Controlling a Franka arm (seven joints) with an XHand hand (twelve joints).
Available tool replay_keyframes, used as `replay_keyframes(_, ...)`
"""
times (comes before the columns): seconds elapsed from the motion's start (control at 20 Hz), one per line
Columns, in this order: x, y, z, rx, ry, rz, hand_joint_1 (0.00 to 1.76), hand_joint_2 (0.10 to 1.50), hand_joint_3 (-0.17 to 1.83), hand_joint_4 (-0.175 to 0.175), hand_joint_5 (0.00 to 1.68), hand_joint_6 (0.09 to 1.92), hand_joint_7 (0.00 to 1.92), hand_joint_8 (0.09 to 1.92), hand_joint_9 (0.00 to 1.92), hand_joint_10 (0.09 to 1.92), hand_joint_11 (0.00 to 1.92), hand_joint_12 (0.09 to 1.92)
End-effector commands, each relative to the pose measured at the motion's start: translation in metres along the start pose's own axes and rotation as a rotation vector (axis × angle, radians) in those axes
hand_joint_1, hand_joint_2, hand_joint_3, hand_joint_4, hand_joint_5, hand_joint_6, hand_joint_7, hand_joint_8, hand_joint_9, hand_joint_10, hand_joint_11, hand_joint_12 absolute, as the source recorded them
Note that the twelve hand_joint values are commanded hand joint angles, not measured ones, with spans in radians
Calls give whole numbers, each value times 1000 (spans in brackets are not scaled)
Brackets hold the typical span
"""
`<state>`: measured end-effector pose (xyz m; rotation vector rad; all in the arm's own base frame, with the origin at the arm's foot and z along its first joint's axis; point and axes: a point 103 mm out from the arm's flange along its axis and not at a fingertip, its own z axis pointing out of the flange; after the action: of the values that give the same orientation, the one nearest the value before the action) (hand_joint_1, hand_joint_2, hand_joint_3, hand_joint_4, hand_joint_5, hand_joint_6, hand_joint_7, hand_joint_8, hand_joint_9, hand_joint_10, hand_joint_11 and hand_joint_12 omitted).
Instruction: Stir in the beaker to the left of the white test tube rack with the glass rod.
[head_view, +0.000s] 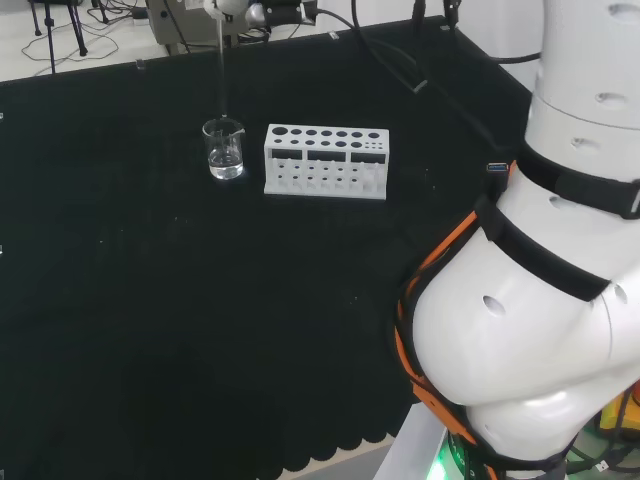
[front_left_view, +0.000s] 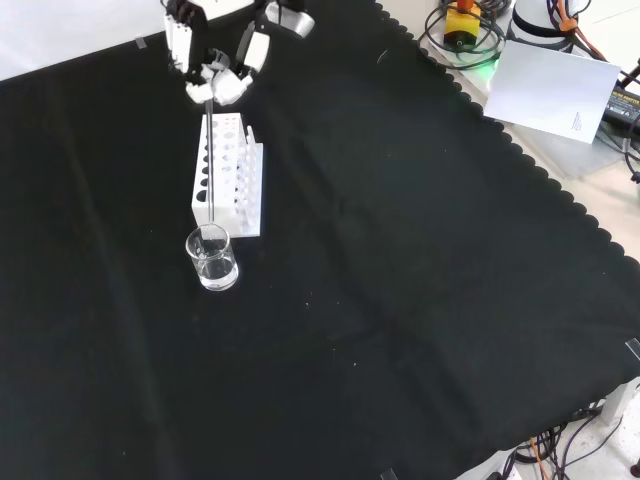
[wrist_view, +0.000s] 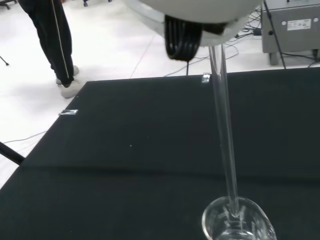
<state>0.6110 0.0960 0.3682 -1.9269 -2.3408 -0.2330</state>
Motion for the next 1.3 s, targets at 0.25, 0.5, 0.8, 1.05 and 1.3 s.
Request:
replay_keyframes(0.25,-1,18,16,26,24,-39,1316,724,579,-175,1233,408,1255,963,1754,731,1402,1072)
replay_keyframes(0.5,-9,22,30,49,36,-40,1316,725,577,-175,1234,404,1256,962,1756,731,1402,1071)
replay_keyframes(0.8,-20,25,54,88,33,-40,1316,725,575,-175,1236,399,1255,961,1758,733,1403,1071)
replay_keyframes(1.05,-26,30,70,118,47,-38,1316,726,574,-175,1237,396,1256,960,1760,734,1403,1070)
replay_keyframes(1.3,-35,33,86,139,54,-28,1316,726,573,-175,1238,394,1256,959,1761,735,1398,1068)
